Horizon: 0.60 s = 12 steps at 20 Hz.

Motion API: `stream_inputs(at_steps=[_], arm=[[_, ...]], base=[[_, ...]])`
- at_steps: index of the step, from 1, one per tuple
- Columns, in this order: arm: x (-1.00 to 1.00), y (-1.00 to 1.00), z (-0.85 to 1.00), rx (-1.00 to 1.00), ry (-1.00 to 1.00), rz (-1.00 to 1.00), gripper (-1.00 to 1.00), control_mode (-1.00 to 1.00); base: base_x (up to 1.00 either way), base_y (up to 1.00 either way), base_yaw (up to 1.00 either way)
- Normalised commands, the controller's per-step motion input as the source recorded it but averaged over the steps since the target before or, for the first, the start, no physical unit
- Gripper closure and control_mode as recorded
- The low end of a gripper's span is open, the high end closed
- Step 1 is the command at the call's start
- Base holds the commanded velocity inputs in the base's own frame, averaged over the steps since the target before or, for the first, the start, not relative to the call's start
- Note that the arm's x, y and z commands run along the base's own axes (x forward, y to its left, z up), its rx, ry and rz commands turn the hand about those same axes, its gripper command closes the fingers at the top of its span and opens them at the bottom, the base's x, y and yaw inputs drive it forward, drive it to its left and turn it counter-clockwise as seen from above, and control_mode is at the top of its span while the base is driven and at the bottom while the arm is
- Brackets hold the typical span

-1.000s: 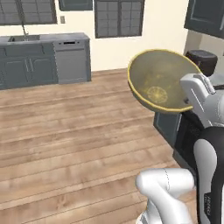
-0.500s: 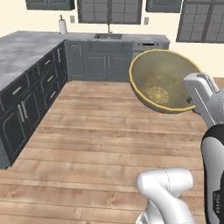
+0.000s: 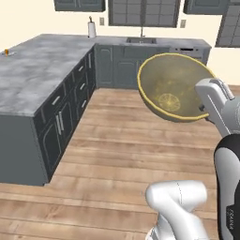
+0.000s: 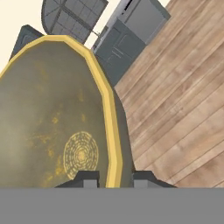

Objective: Take the smaller bowl and place it next to the appetizer plate on the dining counter , and place the larger bowl next to the plate with cooked food.

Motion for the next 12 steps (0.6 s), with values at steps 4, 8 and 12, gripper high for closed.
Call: stream_inputs(at_steps=[4,8,12], arm=[[0.00,0.00,0.00,0.00,0.00,0.00,1.00,1.00],[0.00,0.00,0.00,0.00,0.00,0.00,1.00,1.00],[0.00,0.00,0.00,0.00,0.00,0.00,1.00,1.00]], base=[[0.82,1.00,0.03],[0.21,1.00,0.01],[0.00,1.00,0.00]])
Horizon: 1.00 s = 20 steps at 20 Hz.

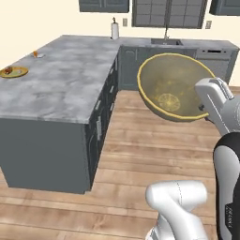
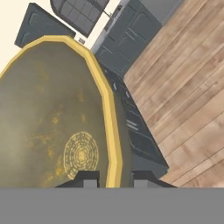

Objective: Take the smaller bowl and place it next to the appetizer plate on the dining counter , and place the larger bowl next to the plate with cooked food.

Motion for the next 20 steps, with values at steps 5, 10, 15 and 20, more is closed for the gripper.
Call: stream_inputs(at_steps=[5,10,15,20], arm=[[0.00,0.00,0.00,0.00,0.00,0.00,1.00,1.00],[0.00,0.00,0.00,0.00,0.00,0.00,1.00,1.00],[0.00,0.00,0.00,0.00,0.00,0.00,1.00,1.00],[0.00,0.00,0.00,0.00,0.00,0.00,1.00,1.00]], base=[[0.07,1.00,0.00],[0.04,1.00,0.02],[0.00,1.00,0.00],[0.10,1.00,-0.04]])
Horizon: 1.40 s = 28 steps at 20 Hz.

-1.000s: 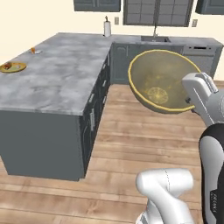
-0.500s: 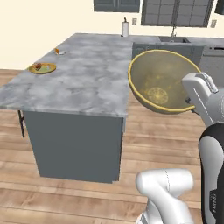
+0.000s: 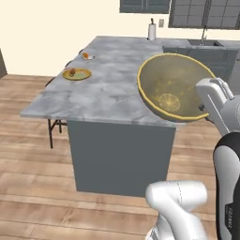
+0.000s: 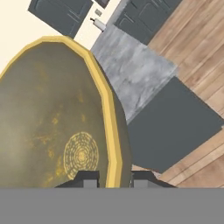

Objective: Take the smaller bowl and place it next to the appetizer plate on the dining counter , and place the larger bowl next to the plate with cooked food.

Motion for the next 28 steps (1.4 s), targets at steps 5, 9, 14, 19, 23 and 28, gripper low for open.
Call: stream_inputs(at_steps=[5,9,14,19,23,28], arm=[[0.00,0.00,0.00,0.00,0.00,0.00,1.00,1.00],[0.00,0.00,0.00,0.00,0.00,0.00,1.00,1.00],[0.00,0.00,0.00,0.00,0.00,0.00,1.00,1.00],[0.00,0.00,0.00,0.00,0.00,0.00,1.00,1.00],[0.00,0.00,0.00,0.00,0.00,0.00,1.00,1.00],[0.00,0.00,0.00,0.00,0.00,0.00,1.00,1.00]], base=[[0.29,1.00,-0.18],[0.38,1.00,-0.33],[0.46,1.00,-0.46],[0.16,1.00,-0.40],[0.00,1.00,-0.36],[0.01,1.00,-0.38]])
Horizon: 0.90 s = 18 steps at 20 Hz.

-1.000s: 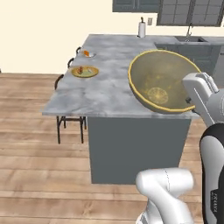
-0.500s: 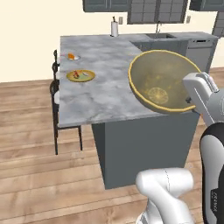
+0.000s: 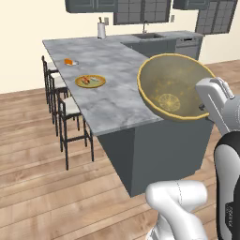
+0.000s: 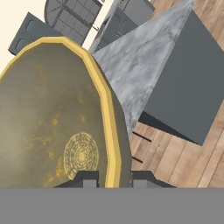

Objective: Take the smaller bowl and place it next to the appetizer plate on the dining counter , and place the larger bowl next to the plate with cooked food.

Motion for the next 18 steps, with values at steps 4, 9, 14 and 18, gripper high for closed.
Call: stream_inputs(at_steps=[4,9,14,18], arm=[[0.00,0.00,0.00,0.00,0.00,0.00,1.00,1.00],[0.00,0.00,0.00,0.00,0.00,0.00,1.00,1.00],[0.00,0.00,0.00,0.00,0.00,0.00,1.00,1.00],[0.00,0.00,0.00,0.00,0.00,0.00,1.00,1.00]], base=[[0.02,1.00,-0.39],[0.01,1.00,-0.37],[0.10,1.00,-0.43],[0.28,0.97,-0.64]])
